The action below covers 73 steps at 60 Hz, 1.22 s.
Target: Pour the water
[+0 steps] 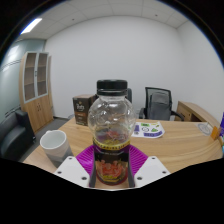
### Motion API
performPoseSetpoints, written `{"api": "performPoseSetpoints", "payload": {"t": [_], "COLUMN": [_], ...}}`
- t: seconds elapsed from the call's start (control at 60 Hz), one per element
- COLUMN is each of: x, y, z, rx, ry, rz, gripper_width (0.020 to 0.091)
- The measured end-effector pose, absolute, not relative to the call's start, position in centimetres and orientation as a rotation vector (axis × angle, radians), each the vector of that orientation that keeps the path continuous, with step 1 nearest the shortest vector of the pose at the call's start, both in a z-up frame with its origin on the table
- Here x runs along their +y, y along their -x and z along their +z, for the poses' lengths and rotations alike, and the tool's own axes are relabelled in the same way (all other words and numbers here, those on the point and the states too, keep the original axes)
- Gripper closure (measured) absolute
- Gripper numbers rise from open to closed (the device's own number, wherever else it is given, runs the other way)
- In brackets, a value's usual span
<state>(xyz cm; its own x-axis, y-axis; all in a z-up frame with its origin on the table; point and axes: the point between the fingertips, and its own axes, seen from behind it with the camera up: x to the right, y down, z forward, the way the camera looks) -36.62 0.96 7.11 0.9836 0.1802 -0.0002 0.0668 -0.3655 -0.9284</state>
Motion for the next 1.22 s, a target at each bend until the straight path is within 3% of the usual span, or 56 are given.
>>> {"api": "performPoseSetpoints", "payload": {"t": [0.133,0.217,0.25,0.333,0.65,0.883,1.217], "x": [0.8,-0.5,-1.3,-3.6,-18.6,-23.9,-24.6], "y": [36.4,36.1,35.8,35.2,36.0,36.4,35.8], "z": [6.8,7.2,7.7,9.2,15.8,16.9,18.3], "rx": [-0.155,-0.122,-0.110,-0.089,0.029,0.086,0.054], "ry": [1.980,2.023,2.041,2.066,2.199,2.230,2.205], "rz": [0.137,0.144,0.134,0.088,-0.061,-0.125,-0.141], "gripper_width": [0.0530,0.0227,0.0273,0.0238,0.0250,0.0247,0.0246]}}
